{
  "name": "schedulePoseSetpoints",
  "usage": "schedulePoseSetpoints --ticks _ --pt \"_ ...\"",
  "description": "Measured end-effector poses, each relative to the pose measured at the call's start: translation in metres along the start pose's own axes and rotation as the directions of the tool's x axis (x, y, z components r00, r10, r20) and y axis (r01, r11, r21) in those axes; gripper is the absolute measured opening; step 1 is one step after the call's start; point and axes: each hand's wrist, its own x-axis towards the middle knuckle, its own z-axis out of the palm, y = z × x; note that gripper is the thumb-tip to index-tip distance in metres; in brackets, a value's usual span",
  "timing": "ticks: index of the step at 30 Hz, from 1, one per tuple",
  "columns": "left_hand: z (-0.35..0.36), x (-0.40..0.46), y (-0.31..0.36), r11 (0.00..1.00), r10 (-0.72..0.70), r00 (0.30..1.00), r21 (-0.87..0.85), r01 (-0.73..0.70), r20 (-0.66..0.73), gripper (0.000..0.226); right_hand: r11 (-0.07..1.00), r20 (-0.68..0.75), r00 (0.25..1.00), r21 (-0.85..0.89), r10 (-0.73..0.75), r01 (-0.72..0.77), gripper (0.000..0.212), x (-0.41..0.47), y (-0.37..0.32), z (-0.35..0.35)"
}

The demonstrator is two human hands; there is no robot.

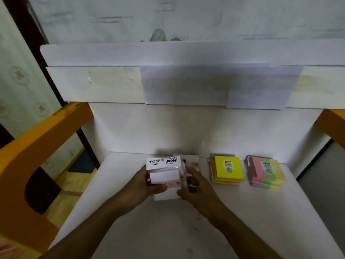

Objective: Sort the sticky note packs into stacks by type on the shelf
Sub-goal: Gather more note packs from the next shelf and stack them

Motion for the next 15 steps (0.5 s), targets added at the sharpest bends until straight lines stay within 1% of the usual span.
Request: schedulePoseSetpoints --ticks 2,5,9,11,13,15 --pt "0.005 -0.001 -0.003 1.000 -0.015 1.000 0.025 0.014 0.017 0.055 1.000 0.032 0.999 -0.019 -0.011 0.011 0.064 -0.001 0.005 0.000" --pt "0.007 -0.001 -0.008 1.000 -0.028 1.000 0.016 0.027 0.014 0.056 0.999 0.055 0.998 -0.030 -0.035 0.036 0.066 -0.004 0.010 0.001" --pt "0.007 -0.002 -0.007 0.999 -0.029 1.000 -0.018 0.029 0.009 0.059 0.999 0.033 0.998 0.005 -0.045 0.044 0.073 -0.006 0.019 -0.002" --pt "0.006 -0.003 -0.005 0.999 -0.034 0.998 -0.023 0.036 0.057 0.059 1.000 0.009 1.000 0.003 -0.018 0.018 0.061 -0.008 0.020 -0.002" --pt "0.008 -0.005 -0.002 0.999 -0.051 0.993 0.011 0.050 0.104 0.057 0.996 0.010 1.000 -0.087 -0.017 0.018 0.047 -0.010 0.019 -0.002" --pt "0.010 -0.007 -0.001 0.997 -0.043 0.991 0.062 0.035 0.129 0.055 0.986 0.025 0.999 -0.165 -0.038 0.041 0.039 -0.013 0.014 -0.002"
